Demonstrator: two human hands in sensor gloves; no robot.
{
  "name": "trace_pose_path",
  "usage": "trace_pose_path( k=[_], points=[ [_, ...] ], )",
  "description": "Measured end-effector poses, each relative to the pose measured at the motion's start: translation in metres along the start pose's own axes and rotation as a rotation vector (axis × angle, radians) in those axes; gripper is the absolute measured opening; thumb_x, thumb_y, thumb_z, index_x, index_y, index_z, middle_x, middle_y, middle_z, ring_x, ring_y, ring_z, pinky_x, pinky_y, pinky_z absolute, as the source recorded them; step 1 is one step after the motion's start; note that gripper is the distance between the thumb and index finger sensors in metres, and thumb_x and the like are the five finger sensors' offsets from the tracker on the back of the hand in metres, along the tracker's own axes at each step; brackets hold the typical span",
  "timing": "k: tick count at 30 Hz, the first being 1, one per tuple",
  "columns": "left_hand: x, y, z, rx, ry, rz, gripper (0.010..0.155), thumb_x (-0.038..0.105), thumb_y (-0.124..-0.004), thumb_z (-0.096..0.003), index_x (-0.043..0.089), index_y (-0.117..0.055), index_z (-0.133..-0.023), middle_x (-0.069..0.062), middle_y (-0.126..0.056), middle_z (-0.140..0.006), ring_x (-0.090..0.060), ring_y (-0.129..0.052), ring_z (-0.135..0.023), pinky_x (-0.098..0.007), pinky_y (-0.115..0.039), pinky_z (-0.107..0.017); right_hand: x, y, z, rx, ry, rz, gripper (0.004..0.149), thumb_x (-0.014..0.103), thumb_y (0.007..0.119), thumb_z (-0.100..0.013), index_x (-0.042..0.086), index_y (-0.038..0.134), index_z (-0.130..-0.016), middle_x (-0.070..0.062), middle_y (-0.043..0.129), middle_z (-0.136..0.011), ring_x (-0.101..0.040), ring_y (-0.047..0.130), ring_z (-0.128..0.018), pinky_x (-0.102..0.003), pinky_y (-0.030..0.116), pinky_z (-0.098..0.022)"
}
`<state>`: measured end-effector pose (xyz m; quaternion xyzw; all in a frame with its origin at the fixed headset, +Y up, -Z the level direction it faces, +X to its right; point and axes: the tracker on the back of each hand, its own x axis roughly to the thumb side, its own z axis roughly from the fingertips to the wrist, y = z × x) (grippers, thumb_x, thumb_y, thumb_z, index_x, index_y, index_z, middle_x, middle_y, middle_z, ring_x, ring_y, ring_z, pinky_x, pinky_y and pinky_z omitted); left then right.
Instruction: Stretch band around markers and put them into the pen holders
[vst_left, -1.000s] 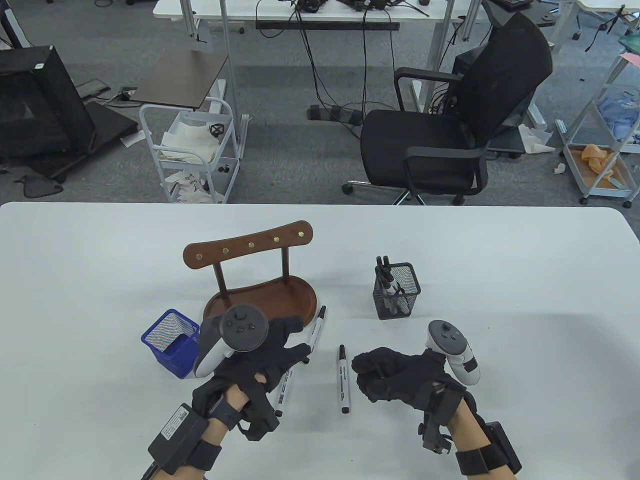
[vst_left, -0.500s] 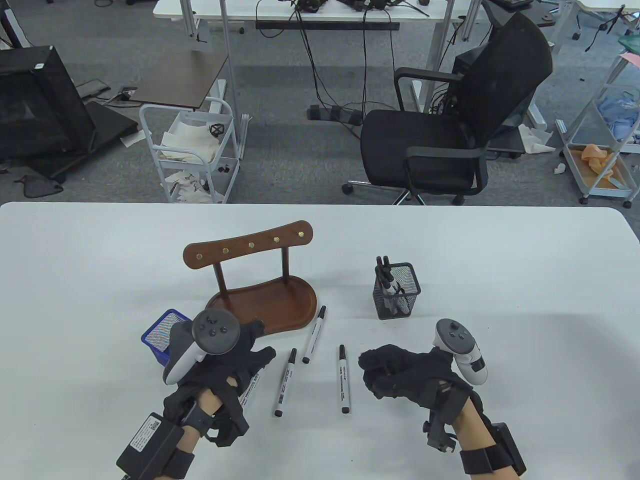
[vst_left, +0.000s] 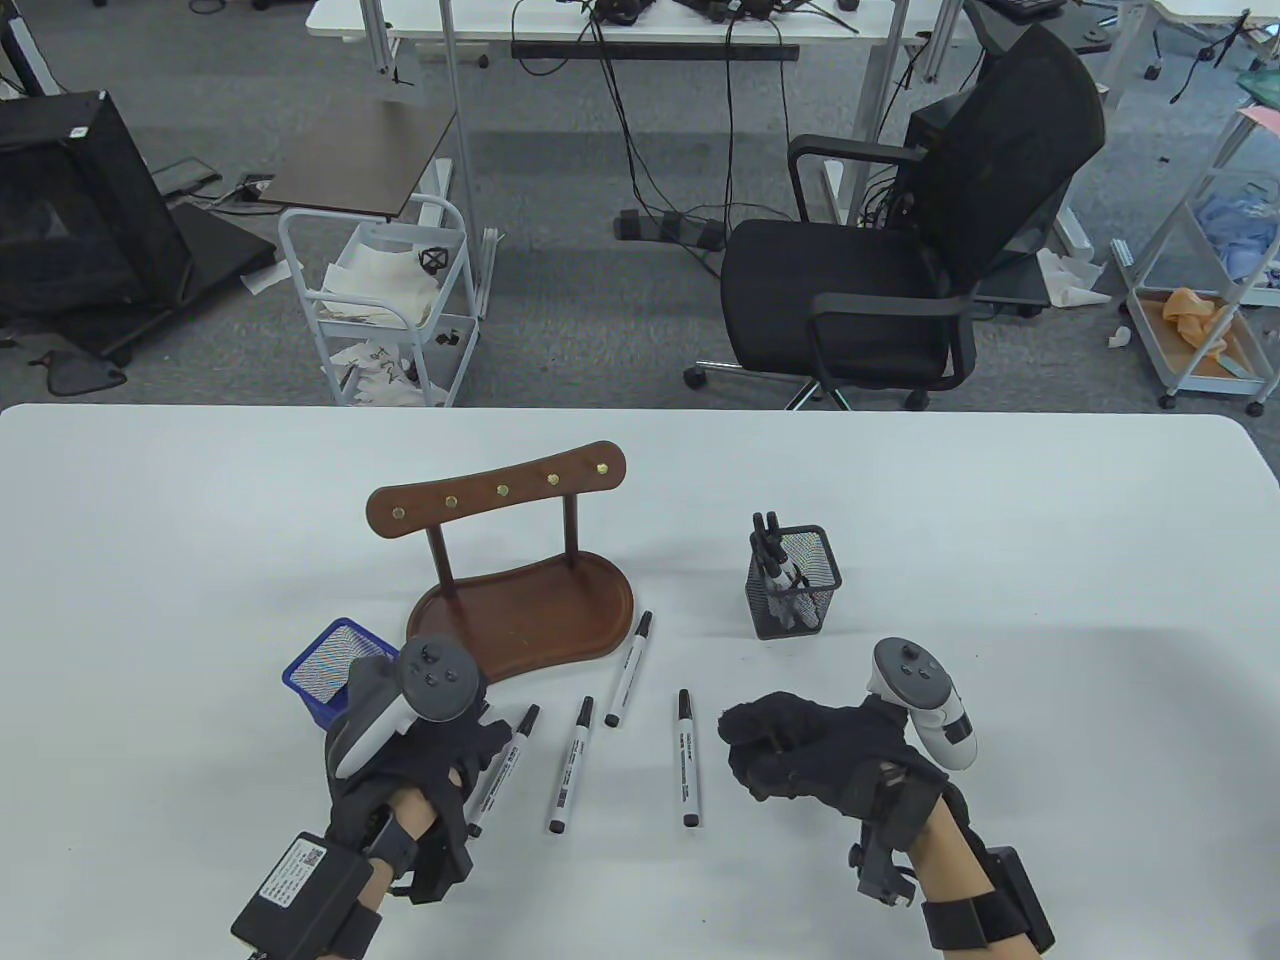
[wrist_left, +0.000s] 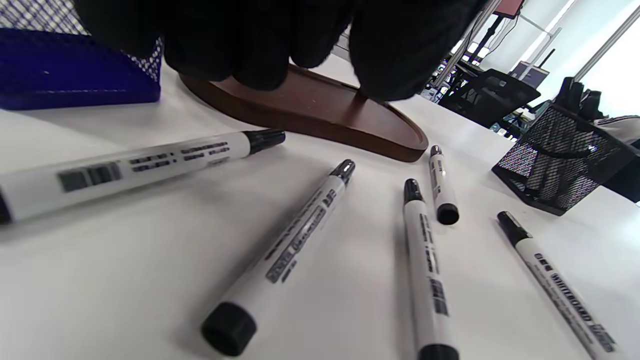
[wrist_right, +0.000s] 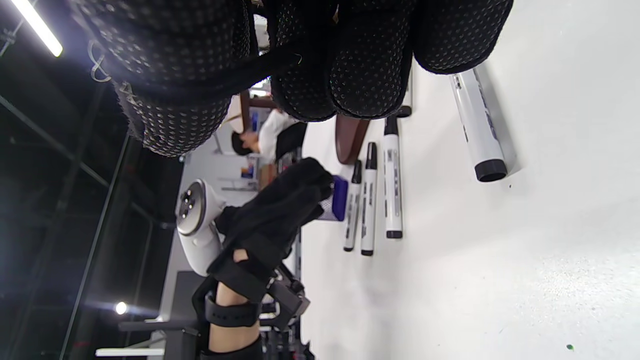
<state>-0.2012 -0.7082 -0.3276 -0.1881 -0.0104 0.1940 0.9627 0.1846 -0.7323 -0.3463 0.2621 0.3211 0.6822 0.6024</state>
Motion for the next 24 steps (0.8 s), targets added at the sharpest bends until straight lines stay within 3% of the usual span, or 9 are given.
trace_pose_path(
  k=[14,24],
  points=[
    [-0.013,-0.018,-0.016,-0.018,0.161,-0.100,0.068,0.022,-0.085,-0.0549,-0.008,-0.057,-0.109,-0.047,-0.066,-0.106,-0.068,-0.059,-0.097,-0.069,-0.063,-0.070,0.000,0.001,0.000,0.019,-0.003,-0.004,0.055,0.038,0.095,-0.045,0.032,0.074,-0.095,-0.004,0.093,-0.085,-0.031,0.093,-0.069,-0.060,0.068,-0.065],
    [-0.014,-0.022,-0.022,0.000,0.210,-0.196,0.068,0.018,-0.089,-0.0532,-0.012,-0.057,-0.106,-0.042,-0.068,-0.101,-0.058,-0.067,-0.091,-0.062,-0.067,-0.069,0.000,0.002,0.000,0.025,-0.002,-0.007,0.054,0.037,0.095,-0.045,0.031,0.075,-0.095,-0.005,0.093,-0.084,-0.031,0.093,-0.069,-0.060,0.069,-0.065]
  ],
)
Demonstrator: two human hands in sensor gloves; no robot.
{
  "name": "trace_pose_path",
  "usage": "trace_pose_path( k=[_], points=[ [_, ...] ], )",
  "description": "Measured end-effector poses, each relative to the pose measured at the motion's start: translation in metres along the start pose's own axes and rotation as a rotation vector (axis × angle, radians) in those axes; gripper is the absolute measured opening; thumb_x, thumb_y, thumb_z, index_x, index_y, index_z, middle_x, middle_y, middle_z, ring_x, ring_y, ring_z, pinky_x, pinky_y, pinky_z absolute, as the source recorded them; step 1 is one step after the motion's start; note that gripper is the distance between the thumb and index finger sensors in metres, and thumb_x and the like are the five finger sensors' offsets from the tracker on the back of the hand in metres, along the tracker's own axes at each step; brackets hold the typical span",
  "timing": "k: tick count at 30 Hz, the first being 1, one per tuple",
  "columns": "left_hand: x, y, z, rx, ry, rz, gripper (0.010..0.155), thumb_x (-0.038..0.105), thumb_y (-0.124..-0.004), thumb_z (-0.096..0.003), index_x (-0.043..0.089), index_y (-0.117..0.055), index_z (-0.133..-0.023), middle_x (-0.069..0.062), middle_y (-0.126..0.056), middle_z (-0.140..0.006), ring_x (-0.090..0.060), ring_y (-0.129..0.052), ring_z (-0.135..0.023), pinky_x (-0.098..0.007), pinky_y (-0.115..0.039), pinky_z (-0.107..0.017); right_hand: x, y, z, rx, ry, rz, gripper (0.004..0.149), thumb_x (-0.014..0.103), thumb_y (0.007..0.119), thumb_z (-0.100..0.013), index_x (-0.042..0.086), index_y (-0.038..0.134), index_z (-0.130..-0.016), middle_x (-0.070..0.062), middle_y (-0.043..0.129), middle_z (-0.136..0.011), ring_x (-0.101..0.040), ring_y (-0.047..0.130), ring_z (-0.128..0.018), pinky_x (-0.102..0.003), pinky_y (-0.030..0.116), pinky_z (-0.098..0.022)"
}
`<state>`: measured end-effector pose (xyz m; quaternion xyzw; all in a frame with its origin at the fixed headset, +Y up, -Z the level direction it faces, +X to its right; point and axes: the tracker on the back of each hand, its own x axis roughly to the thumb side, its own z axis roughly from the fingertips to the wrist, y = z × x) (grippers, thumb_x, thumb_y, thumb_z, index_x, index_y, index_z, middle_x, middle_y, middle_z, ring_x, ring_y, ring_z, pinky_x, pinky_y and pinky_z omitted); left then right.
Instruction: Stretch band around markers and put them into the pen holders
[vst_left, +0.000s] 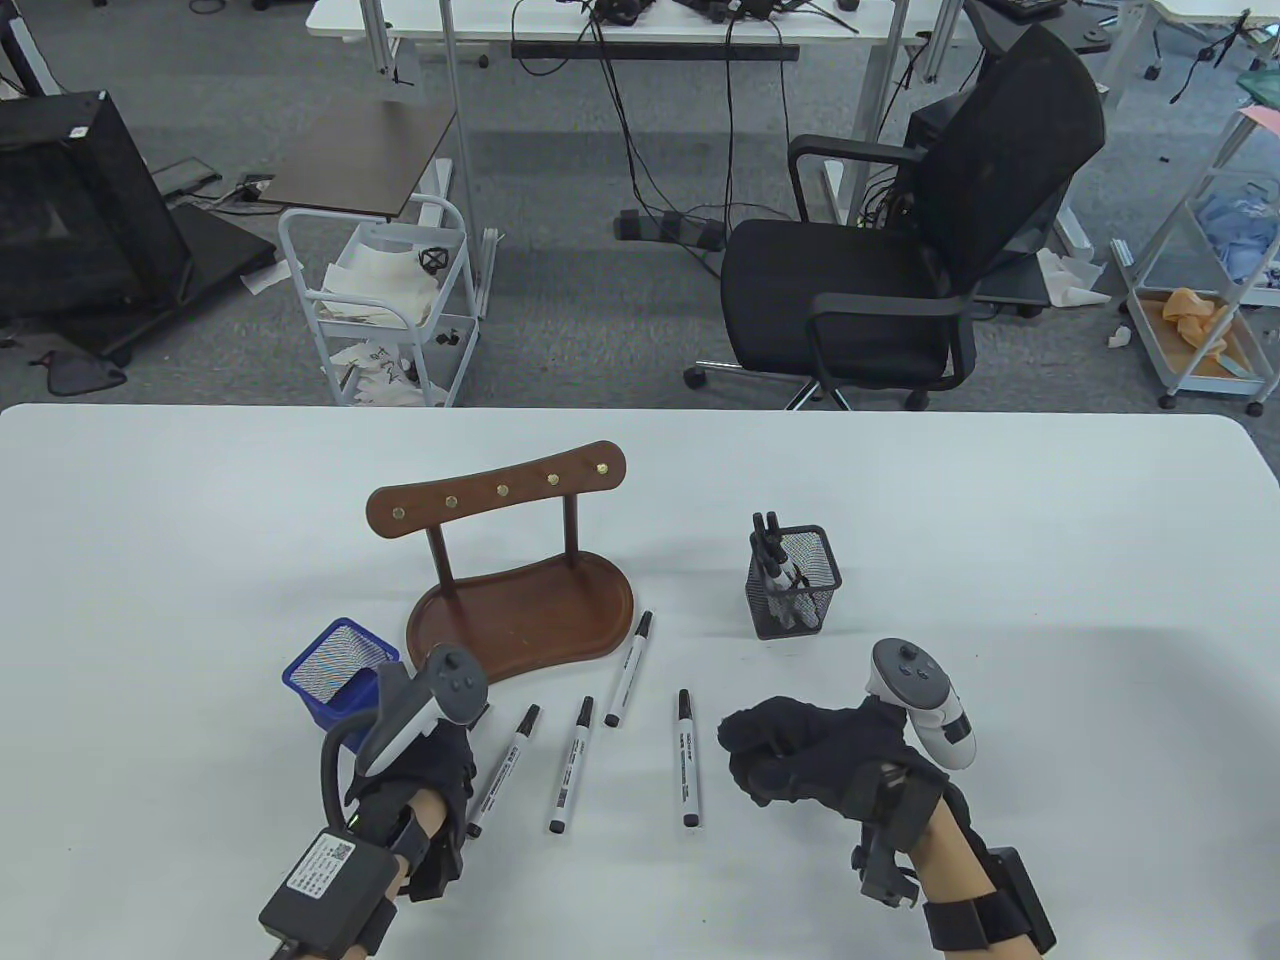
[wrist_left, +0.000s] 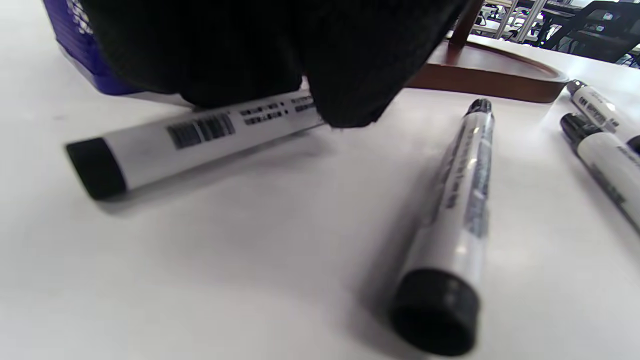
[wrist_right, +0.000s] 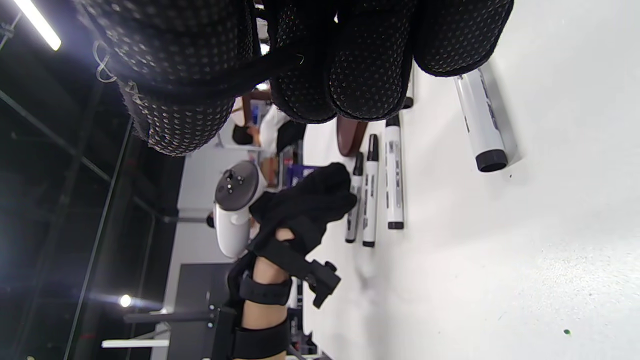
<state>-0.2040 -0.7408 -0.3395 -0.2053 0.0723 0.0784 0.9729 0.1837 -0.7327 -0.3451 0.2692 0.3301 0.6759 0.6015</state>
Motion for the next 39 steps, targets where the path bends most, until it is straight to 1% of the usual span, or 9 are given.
trace_pose_path(
  k=[1,2,8,11,17,21,29,33,39],
  points=[
    [0.000,0.000,0.000,0.007,0.004,-0.017,0.068,0.018,-0.089,-0.0530,-0.012,-0.058,-0.106,-0.041,-0.068,-0.100,-0.057,-0.067,-0.090,-0.061,-0.067,-0.069,0.000,0.000,0.000,0.001,0.000,0.000,0.054,0.037,0.095,-0.045,0.031,0.075,-0.095,-0.005,0.094,-0.084,-0.031,0.093,-0.069,-0.060,0.069,-0.065],
    [0.001,-0.001,-0.001,0.011,0.009,-0.032,0.068,0.018,-0.089,-0.0528,-0.012,-0.058,-0.105,-0.045,-0.069,-0.097,-0.056,-0.069,-0.089,-0.061,-0.067,-0.069,0.000,0.000,0.000,0.001,-0.001,0.000,0.054,0.037,0.095,-0.045,0.031,0.075,-0.095,-0.005,0.094,-0.084,-0.031,0.093,-0.069,-0.060,0.069,-0.065],
    [0.005,-0.004,-0.004,0.029,0.035,-0.131,0.065,0.017,-0.090,-0.0525,-0.013,-0.061,-0.103,-0.038,-0.074,-0.093,-0.050,-0.075,-0.085,-0.058,-0.069,-0.067,0.000,0.000,0.000,0.001,0.002,-0.002,0.053,0.037,0.095,-0.045,0.030,0.075,-0.094,-0.005,0.094,-0.084,-0.031,0.093,-0.068,-0.060,0.069,-0.065],
    [0.006,-0.004,-0.005,0.023,0.033,-0.132,0.064,0.017,-0.090,-0.0525,-0.013,-0.063,-0.102,-0.038,-0.075,-0.091,-0.049,-0.076,-0.083,-0.059,-0.068,-0.068,0.000,0.000,0.000,0.004,0.005,0.000,0.053,0.037,0.095,-0.045,0.030,0.075,-0.094,-0.005,0.094,-0.084,-0.031,0.093,-0.068,-0.060,0.069,-0.065],
    [0.006,-0.002,-0.006,-0.011,0.031,-0.110,0.063,0.017,-0.088,-0.0533,-0.014,-0.062,-0.101,-0.038,-0.074,-0.092,-0.050,-0.076,-0.083,-0.060,-0.068,-0.068,0.000,0.000,0.000,0.003,0.007,-0.001,0.053,0.037,0.095,-0.045,0.030,0.076,-0.094,-0.005,0.094,-0.083,-0.031,0.093,-0.068,-0.060,0.069,-0.065],
    [0.006,0.001,-0.004,-0.083,0.015,-0.052,0.063,0.017,-0.086,-0.0541,-0.013,-0.059,-0.103,-0.035,-0.074,-0.094,-0.049,-0.079,-0.082,-0.061,-0.071,-0.064,0.000,0.000,0.000,0.001,0.008,-0.001,0.053,0.037,0.095,-0.045,0.030,0.076,-0.094,-0.005,0.094,-0.083,-0.031,0.093,-0.068,-0.060,0.069,-0.065],
    [0.013,0.014,0.005,-0.091,-0.025,-0.007,0.060,0.017,-0.080,-0.0566,-0.010,-0.056,-0.105,-0.036,-0.071,-0.096,-0.051,-0.074,-0.086,-0.065,-0.068,-0.065,0.000,0.000,-0.001,0.006,0.011,-0.006,0.053,0.038,0.095,-0.045,0.030,0.076,-0.094,-0.005,0.094,-0.083,-0.031,0.094,-0.068,-0.060,0.069,-0.065],
    [0.016,0.020,0.009,-0.089,-0.037,0.013,0.055,0.018,-0.080,-0.0567,-0.003,-0.061,-0.105,-0.031,-0.071,-0.095,-0.048,-0.079,-0.084,-0.063,-0.074,-0.063,0.000,0.000,0.000,0.008,0.010,-0.009,0.053,0.038,0.095,-0.045,0.030,0.076,-0.094,-0.005,0.094,-0.082,-0.030,0.094,-0.067,-0.060,0.069,-0.064],
    [0.024,0.029,0.016,-0.096,-0.065,0.065,0.054,0.020,-0.078,-0.0573,0.000,-0.061,-0.105,-0.028,-0.073,-0.094,-0.045,-0.084,-0.081,-0.060,-0.078,-0.060,0.000,0.001,-0.001,0.020,0.009,-0.009,0.053,0.038,0.095,-0.045,0.030,0.077,-0.094,-0.005,0.095,-0.082,-0.031,0.094,-0.067,-0.060,0.070,-0.064]
  ],
)
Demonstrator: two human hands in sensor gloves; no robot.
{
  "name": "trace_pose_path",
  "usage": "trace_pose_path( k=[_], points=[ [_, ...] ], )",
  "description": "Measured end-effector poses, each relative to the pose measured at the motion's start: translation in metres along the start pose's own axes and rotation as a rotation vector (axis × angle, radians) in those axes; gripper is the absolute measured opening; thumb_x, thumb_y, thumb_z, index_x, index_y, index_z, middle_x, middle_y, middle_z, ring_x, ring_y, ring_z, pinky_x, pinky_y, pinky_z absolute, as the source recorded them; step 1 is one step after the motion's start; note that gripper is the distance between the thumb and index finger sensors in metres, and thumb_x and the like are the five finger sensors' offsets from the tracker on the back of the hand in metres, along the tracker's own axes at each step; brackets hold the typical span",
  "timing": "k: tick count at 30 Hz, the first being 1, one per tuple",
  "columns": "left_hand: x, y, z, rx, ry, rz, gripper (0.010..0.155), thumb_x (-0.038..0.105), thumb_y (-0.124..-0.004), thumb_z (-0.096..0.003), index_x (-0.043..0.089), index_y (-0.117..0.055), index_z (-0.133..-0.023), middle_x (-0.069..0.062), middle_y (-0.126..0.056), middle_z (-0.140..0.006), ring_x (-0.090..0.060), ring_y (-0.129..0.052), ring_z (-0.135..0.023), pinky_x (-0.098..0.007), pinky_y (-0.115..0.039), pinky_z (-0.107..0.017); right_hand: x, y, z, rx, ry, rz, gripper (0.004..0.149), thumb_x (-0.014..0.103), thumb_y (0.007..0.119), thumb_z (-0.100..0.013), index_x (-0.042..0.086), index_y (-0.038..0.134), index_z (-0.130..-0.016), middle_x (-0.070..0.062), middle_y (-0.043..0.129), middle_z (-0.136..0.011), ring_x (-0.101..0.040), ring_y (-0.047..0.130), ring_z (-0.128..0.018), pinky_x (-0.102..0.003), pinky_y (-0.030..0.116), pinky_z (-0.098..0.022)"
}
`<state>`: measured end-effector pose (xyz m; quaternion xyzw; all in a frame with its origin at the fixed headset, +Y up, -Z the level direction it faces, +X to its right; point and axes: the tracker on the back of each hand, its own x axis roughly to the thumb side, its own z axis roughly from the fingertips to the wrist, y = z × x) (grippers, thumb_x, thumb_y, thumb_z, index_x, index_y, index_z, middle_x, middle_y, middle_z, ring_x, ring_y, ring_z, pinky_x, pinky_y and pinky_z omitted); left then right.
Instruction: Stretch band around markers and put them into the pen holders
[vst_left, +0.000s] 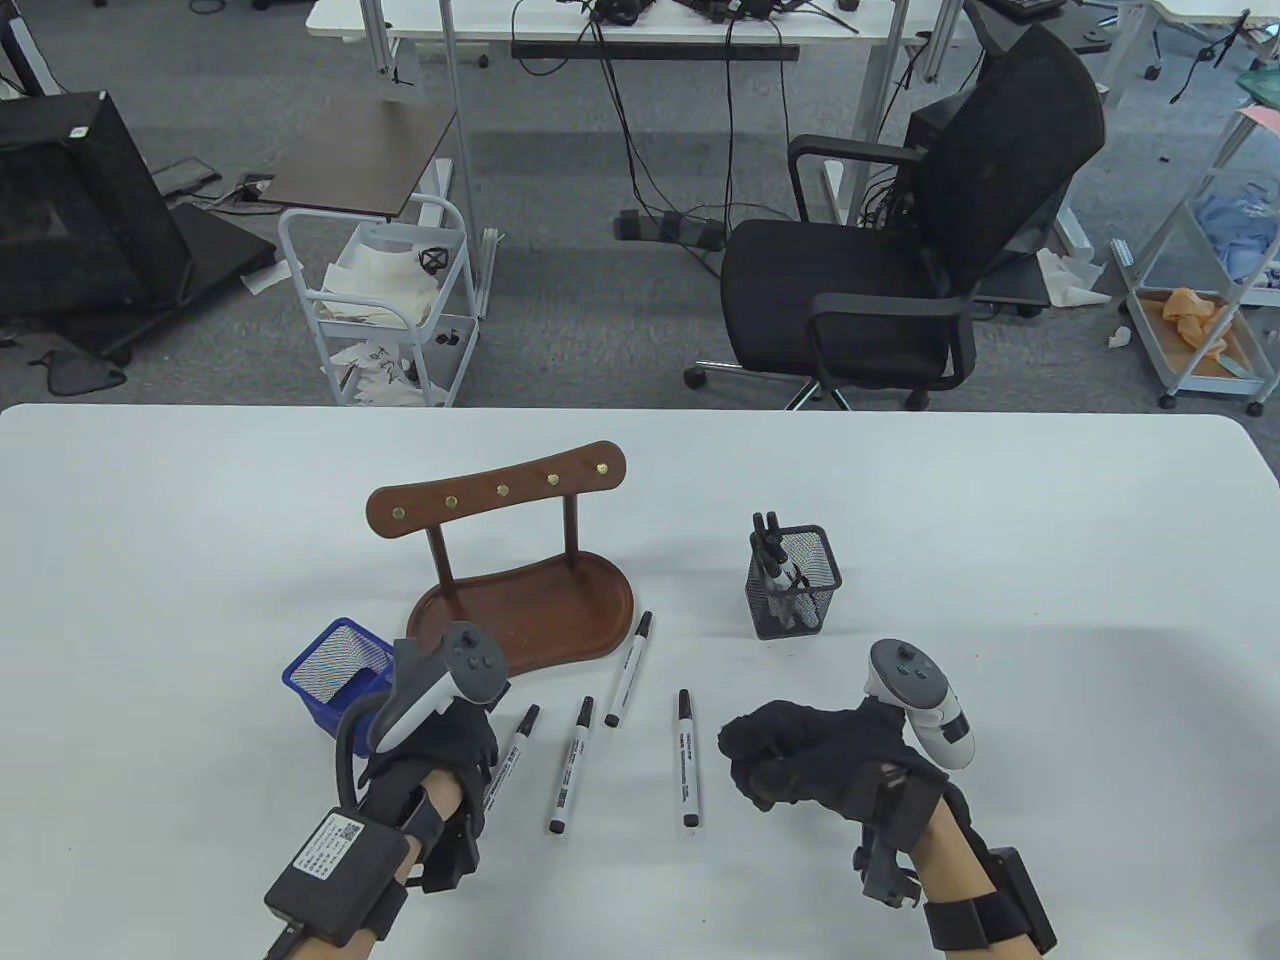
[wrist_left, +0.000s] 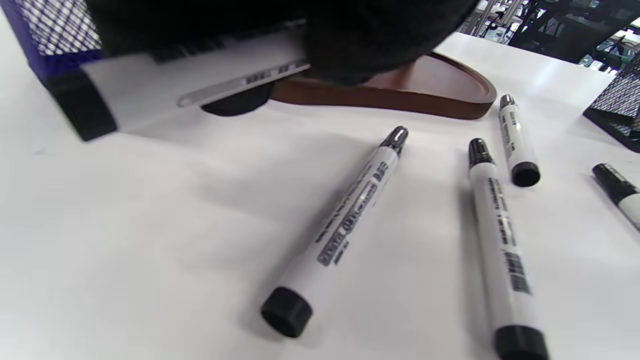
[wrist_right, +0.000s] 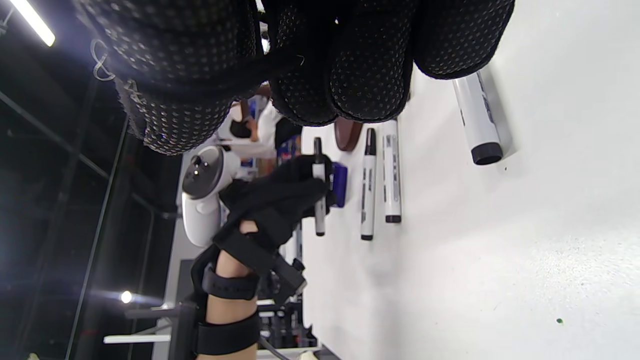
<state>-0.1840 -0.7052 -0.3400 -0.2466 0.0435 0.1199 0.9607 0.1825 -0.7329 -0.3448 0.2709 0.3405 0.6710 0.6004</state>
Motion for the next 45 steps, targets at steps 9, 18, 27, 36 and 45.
trace_pose_path(
  k=[9,18,27,36,45],
  points=[
    [0.011,0.007,0.008,-0.006,-0.059,0.081,0.052,0.022,-0.076,-0.0579,0.004,-0.062,-0.105,-0.025,-0.075,-0.093,-0.041,-0.087,-0.078,-0.058,-0.080,-0.058,0.001,0.000,0.000,0.004,-0.008,0.000,0.052,0.038,0.095,-0.045,0.029,0.077,-0.093,-0.005,0.095,-0.082,-0.031,0.094,-0.067,-0.060,0.069,-0.064],
    [0.016,0.004,0.011,-0.024,-0.087,0.116,0.054,0.022,-0.065,-0.0596,-0.002,-0.054,-0.106,-0.021,-0.085,-0.086,-0.038,-0.096,-0.071,-0.057,-0.085,-0.054,0.001,0.000,0.000,0.009,-0.012,-0.003,0.052,0.038,0.095,-0.045,0.029,0.077,-0.093,-0.005,0.095,-0.082,-0.030,0.094,-0.067,-0.060,0.069,-0.064],
    [0.014,-0.005,0.009,-0.075,-0.123,0.181,0.055,0.029,-0.062,-0.0609,0.000,-0.047,-0.105,-0.013,-0.082,-0.080,-0.024,-0.093,-0.057,-0.049,-0.085,-0.047,0.001,0.000,0.001,0.013,-0.013,-0.003,0.052,0.038,0.095,-0.045,0.029,0.077,-0.093,-0.005,0.095,-0.082,-0.031,0.094,-0.067,-0.060,0.069,-0.064],
    [0.008,-0.018,-0.001,-0.082,-0.076,0.124,0.071,0.034,-0.085,-0.0557,0.002,-0.048,-0.108,-0.013,-0.081,-0.080,-0.024,-0.093,-0.057,-0.049,-0.085,-0.047,0.001,0.001,0.001,0.018,-0.013,-0.003,0.052,0.038,0.095,-0.045,0.029,0.077,-0.093,-0.005,0.095,-0.082,-0.031,0.094,-0.067,-0.060,0.069,-0.064],
    [0.003,-0.037,-0.021,-0.100,0.002,0.078,0.073,0.033,-0.088,-0.0540,0.000,-0.050,-0.107,-0.016,-0.079,-0.082,-0.026,-0.092,-0.059,-0.051,-0.084,-0.048,0.001,0.000,0.001,0.019,-0.011,0.000,0.052,0.038,0.095,-0.045,0.029,0.077,-0.093,-0.005,0.095,-0.082,-0.031,0.094,-0.067,-0.060,0.069,-0.064]
  ],
)
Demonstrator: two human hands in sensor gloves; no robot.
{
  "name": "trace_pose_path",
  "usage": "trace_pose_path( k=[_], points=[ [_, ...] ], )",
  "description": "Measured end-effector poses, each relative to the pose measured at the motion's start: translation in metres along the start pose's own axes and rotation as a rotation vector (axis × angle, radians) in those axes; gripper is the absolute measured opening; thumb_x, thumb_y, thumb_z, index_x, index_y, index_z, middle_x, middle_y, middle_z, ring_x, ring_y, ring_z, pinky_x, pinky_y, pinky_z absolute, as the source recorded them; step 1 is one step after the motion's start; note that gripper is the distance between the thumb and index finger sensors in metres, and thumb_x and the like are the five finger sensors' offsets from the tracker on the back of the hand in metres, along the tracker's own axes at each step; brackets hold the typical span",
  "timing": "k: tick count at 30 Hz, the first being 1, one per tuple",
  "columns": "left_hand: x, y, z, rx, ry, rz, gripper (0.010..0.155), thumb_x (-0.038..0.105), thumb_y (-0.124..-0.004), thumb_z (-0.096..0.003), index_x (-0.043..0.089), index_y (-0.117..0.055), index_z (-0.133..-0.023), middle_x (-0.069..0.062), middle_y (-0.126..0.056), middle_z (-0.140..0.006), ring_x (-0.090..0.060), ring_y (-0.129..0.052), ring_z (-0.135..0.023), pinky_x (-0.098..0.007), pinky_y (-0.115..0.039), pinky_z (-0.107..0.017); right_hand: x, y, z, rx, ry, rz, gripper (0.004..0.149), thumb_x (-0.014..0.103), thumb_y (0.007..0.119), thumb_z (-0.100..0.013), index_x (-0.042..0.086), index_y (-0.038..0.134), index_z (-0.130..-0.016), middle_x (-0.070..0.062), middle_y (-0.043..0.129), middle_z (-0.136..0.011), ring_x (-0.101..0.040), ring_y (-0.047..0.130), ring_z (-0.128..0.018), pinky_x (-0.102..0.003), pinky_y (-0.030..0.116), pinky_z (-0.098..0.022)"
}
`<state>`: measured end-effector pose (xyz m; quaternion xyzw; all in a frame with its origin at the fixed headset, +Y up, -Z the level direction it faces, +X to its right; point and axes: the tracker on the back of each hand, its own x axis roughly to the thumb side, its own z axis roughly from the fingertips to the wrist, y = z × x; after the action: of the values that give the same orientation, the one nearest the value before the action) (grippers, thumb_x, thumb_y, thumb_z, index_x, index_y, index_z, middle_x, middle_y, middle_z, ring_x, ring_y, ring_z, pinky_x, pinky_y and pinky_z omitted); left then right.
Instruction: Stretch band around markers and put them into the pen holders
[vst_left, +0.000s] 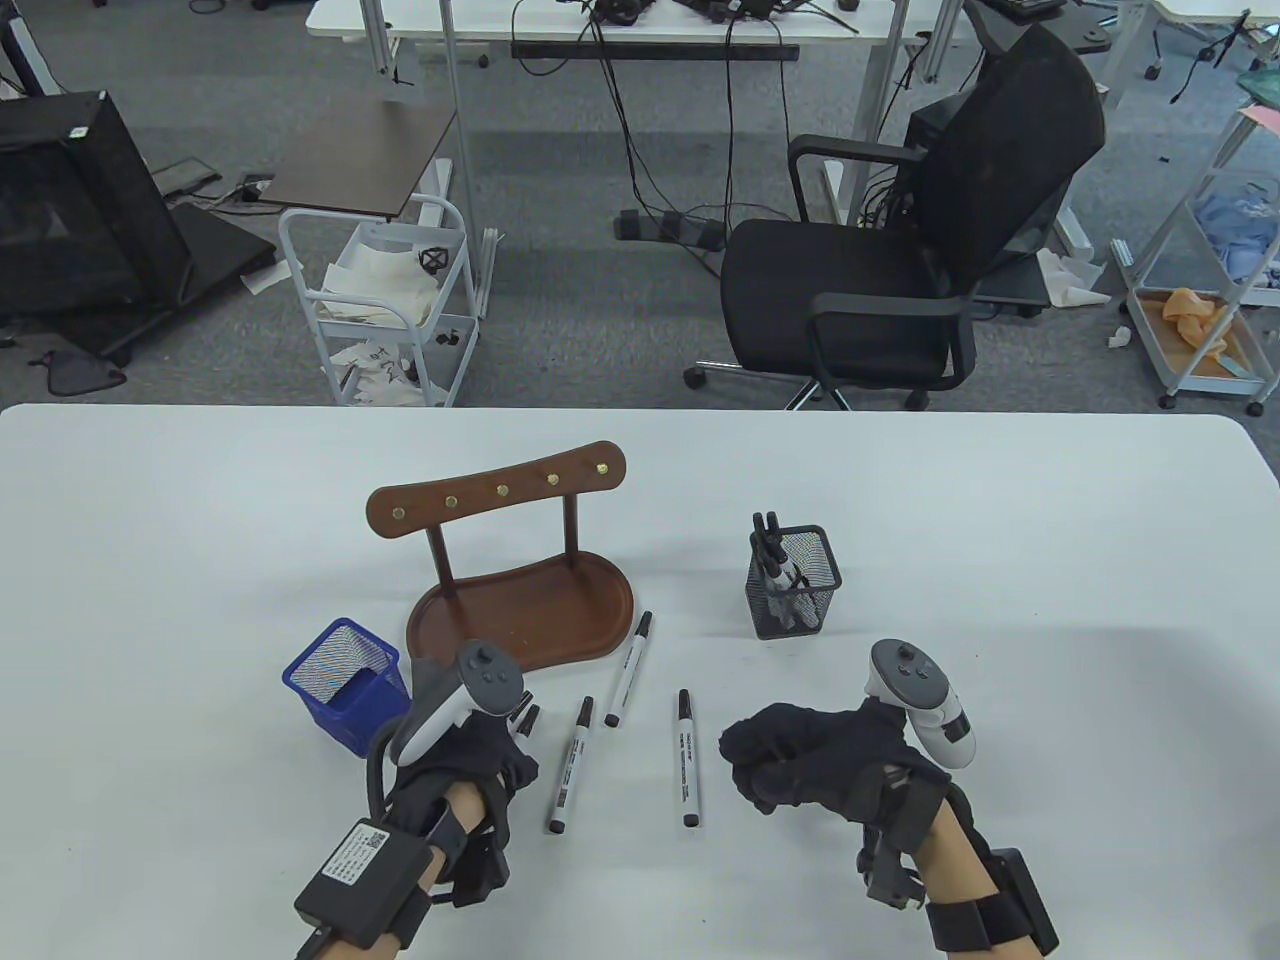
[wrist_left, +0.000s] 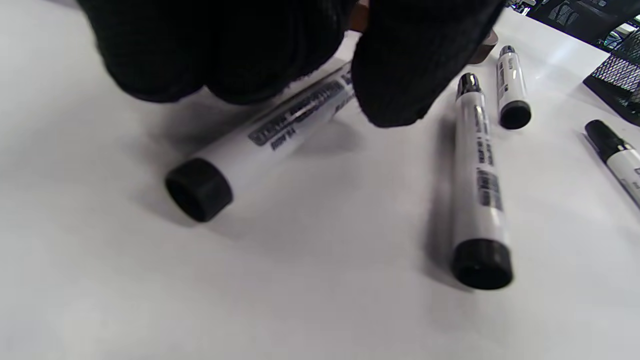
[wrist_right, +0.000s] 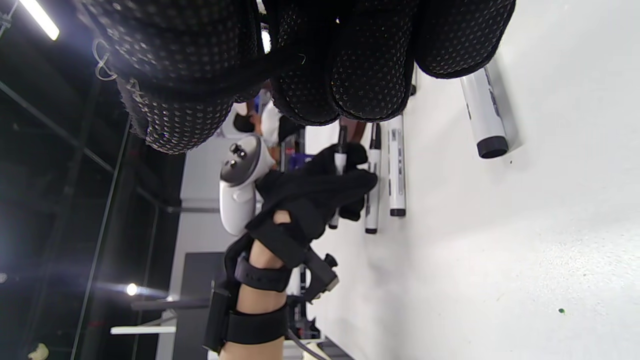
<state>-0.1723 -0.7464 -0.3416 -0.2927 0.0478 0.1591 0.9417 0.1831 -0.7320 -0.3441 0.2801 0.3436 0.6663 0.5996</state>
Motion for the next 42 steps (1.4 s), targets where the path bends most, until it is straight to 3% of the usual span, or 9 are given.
trace_pose_path(
  k=[14,26,36,42],
  points=[
    [0.000,-0.004,-0.003,-0.010,0.010,-0.026,0.063,0.027,-0.089,-0.0548,0.001,-0.057,-0.102,-0.017,-0.080,-0.080,-0.027,-0.092,-0.059,-0.052,-0.084,-0.048,0.000,0.000,0.001,-0.002,0.008,0.005,0.051,0.038,0.095,-0.045,0.028,0.078,-0.093,-0.005,0.095,-0.082,-0.031,0.094,-0.067,-0.060,0.069,-0.064],
    [0.001,-0.008,-0.005,0.035,0.002,-0.086,0.053,0.030,-0.080,-0.0572,0.003,-0.058,-0.098,-0.014,-0.080,-0.074,-0.026,-0.090,-0.055,-0.052,-0.081,-0.048,0.000,0.000,0.001,0.002,0.014,0.008,0.052,0.037,0.095,-0.045,0.028,0.078,-0.093,-0.006,0.095,-0.082,-0.031,0.094,-0.067,-0.061,0.069,-0.064],
    [0.003,0.000,0.003,-0.021,-0.048,-0.047,0.049,0.030,-0.070,-0.0592,0.006,-0.052,-0.097,-0.014,-0.073,-0.081,-0.028,-0.086,-0.061,-0.053,-0.079,-0.051,0.000,0.001,0.000,0.004,0.016,0.003,0.051,0.037,0.094,-0.046,0.028,0.078,-0.093,-0.006,0.095,-0.081,-0.031,0.094,-0.066,-0.061,0.069,-0.064],
    [0.007,0.006,0.010,-0.014,-0.069,-0.003,0.047,0.029,-0.066,-0.0593,0.005,-0.050,-0.097,-0.024,-0.063,-0.097,-0.043,-0.079,-0.080,-0.054,-0.079,-0.057,0.000,0.001,0.000,0.009,0.016,0.003,0.051,0.037,0.094,-0.046,0.028,0.078,-0.093,-0.006,0.095,-0.081,-0.031,0.094,-0.066,-0.060,0.069,-0.064]
  ],
)
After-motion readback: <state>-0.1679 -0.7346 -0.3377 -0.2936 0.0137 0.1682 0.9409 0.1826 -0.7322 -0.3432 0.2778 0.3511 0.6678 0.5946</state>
